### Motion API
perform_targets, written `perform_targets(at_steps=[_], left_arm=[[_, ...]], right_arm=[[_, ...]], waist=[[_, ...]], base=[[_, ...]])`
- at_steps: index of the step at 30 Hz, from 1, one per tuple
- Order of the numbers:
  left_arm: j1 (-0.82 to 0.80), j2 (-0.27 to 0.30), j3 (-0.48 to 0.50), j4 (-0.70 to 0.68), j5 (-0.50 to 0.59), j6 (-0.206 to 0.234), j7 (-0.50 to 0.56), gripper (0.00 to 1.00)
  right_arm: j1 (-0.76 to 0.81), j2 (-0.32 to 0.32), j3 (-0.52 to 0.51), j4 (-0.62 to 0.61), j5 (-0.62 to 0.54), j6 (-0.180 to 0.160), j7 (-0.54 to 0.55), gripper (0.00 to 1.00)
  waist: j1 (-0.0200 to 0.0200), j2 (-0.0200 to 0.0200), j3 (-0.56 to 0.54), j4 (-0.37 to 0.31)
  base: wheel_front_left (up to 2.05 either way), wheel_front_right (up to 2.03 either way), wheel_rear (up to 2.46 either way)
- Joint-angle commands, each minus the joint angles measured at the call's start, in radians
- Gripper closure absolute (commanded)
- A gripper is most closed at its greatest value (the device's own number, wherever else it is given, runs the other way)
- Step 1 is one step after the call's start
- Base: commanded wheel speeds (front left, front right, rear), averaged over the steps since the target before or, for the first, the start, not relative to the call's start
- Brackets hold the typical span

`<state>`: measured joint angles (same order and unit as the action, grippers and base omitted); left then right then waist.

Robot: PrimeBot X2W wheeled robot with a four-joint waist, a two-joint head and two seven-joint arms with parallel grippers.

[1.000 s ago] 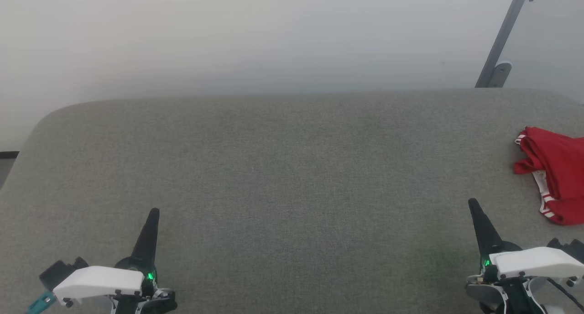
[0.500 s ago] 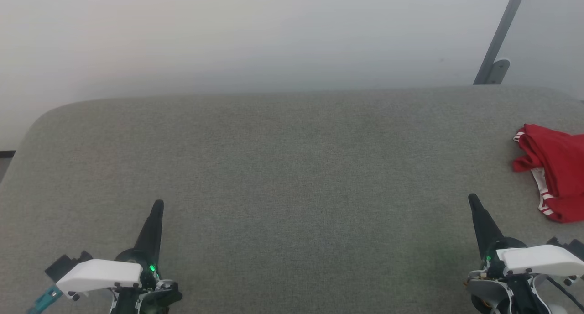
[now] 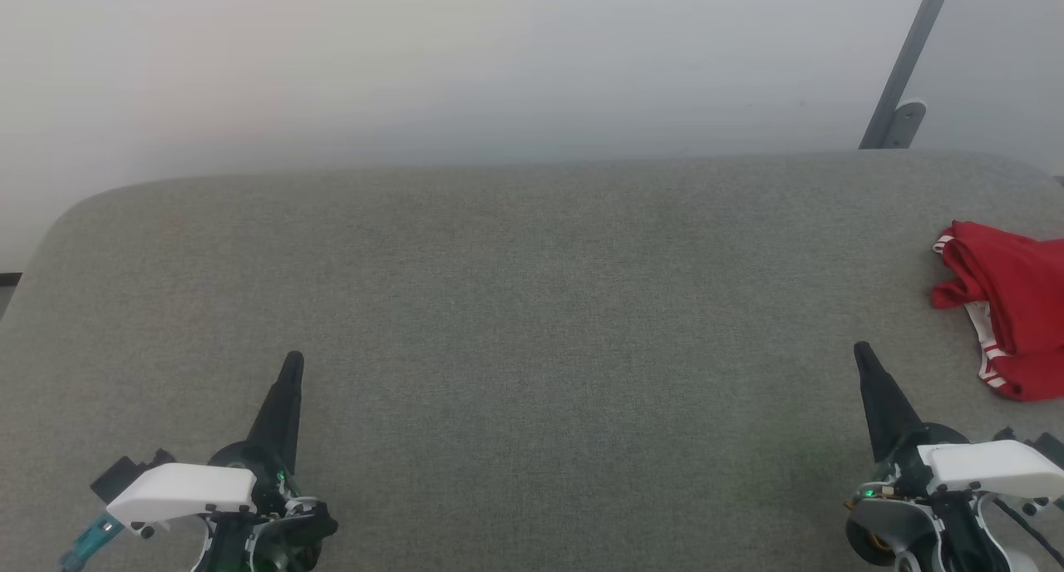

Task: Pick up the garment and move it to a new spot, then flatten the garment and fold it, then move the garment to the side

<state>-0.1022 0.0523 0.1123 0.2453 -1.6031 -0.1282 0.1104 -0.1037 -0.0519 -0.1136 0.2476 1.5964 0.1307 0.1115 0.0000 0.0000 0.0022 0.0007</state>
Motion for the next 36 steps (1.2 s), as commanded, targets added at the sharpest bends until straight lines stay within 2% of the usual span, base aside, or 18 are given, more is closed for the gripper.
perform_targets(at_steps=[1, 36], left_arm=[[-0.013, -0.004, 0.004, 0.001, -0.012, -0.005, 0.008, 1.00], [-0.013, -0.004, 0.004, 0.001, -0.010, -0.005, 0.008, 1.00]], right_arm=[[-0.009, 0.003, -0.001, -0.005, 0.022, 0.000, 0.007, 1.00], [-0.008, 0.003, -0.001, -0.005, 0.018, 0.000, 0.006, 1.00]], waist=[[0.0000, 0.0000, 0.001, -0.001], [0.0000, 0.0000, 0.001, -0.001]], base=[[0.00, 0.00, 0.00], [0.00, 0.00, 0.00]])
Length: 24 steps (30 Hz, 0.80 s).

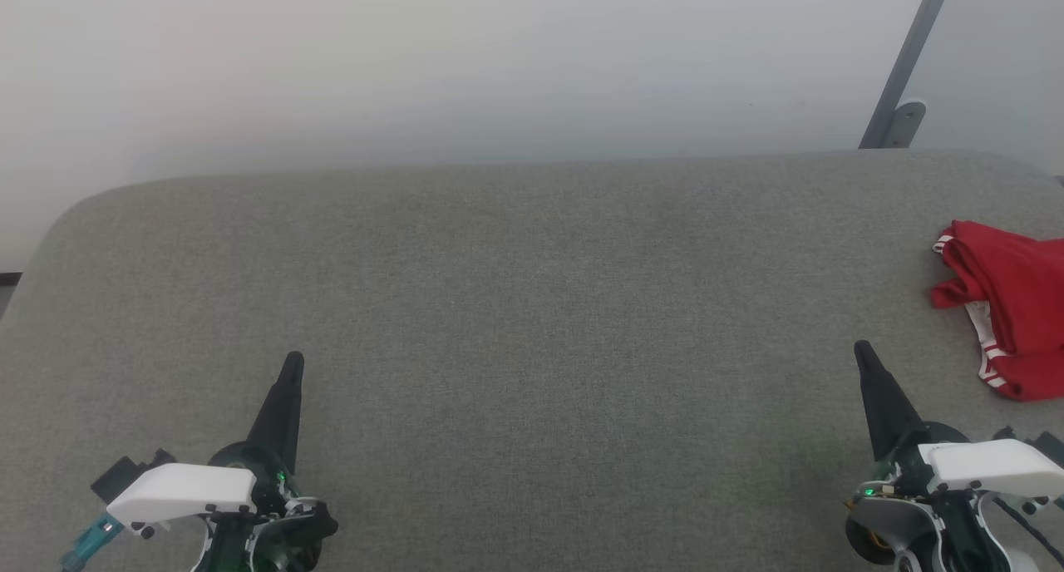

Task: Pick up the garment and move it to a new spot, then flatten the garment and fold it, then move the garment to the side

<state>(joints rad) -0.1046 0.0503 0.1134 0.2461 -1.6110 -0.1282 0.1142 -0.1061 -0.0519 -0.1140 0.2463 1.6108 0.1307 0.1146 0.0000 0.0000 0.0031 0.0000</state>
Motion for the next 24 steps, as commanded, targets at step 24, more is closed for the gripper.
perform_targets(at_steps=[24], left_arm=[[-0.011, -0.002, 0.003, 0.000, -0.002, -0.005, 0.004, 1.00]], right_arm=[[-0.006, 0.003, -0.001, -0.004, 0.004, 0.000, 0.003, 1.00]], waist=[[0.0000, 0.0000, 0.000, 0.000]], base=[[0.00, 0.00, 0.00]])
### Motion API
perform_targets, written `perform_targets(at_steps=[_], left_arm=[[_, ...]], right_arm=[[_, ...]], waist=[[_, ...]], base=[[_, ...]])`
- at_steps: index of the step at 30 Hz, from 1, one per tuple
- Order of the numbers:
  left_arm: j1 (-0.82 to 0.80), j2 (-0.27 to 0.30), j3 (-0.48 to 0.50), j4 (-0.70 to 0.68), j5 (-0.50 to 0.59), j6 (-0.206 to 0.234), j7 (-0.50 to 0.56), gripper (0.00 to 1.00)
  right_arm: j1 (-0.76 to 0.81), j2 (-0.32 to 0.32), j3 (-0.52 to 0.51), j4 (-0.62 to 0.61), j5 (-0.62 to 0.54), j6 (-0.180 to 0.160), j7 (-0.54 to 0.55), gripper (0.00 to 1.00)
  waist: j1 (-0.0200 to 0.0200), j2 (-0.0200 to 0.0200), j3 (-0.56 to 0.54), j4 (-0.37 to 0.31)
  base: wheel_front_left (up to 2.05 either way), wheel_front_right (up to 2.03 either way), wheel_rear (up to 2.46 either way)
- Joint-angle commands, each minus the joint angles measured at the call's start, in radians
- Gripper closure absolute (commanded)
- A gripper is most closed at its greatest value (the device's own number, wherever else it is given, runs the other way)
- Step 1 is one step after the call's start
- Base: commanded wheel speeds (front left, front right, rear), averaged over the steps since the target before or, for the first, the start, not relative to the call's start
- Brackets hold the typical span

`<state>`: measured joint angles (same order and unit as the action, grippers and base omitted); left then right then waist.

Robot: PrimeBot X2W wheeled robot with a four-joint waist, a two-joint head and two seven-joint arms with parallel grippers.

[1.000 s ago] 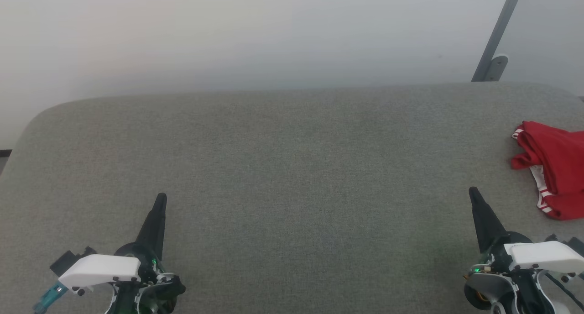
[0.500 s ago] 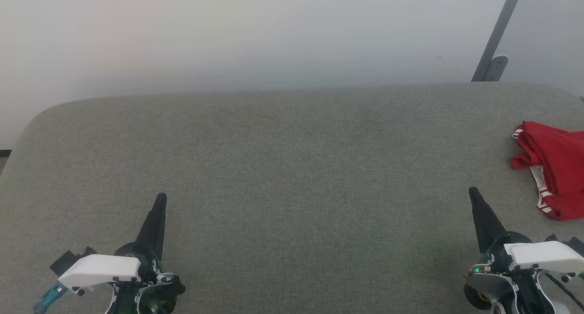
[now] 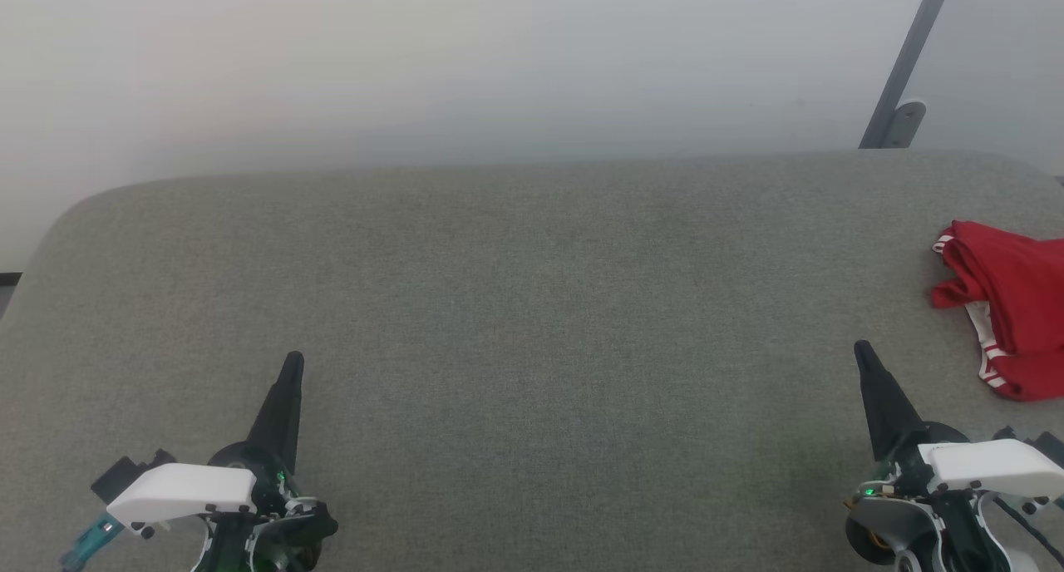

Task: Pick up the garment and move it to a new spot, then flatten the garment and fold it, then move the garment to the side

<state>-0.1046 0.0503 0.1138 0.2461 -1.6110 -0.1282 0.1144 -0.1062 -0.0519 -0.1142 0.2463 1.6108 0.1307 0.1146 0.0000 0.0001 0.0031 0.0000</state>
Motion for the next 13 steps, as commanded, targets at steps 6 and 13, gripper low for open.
perform_targets(at_steps=[6, 13], left_arm=[[-0.011, -0.002, 0.003, 0.000, -0.002, -0.005, 0.004, 1.00], [-0.011, -0.002, 0.003, 0.000, -0.002, -0.005, 0.004, 1.00]], right_arm=[[-0.006, 0.003, 0.000, -0.004, 0.004, 0.000, 0.003, 1.00], [-0.006, 0.003, 0.000, -0.004, 0.004, 0.000, 0.003, 1.00]], waist=[[0.0000, -0.0001, 0.000, 0.000], [0.0000, -0.0001, 0.000, 0.000]], base=[[0.00, 0.00, 0.00], [0.00, 0.00, 0.00]])
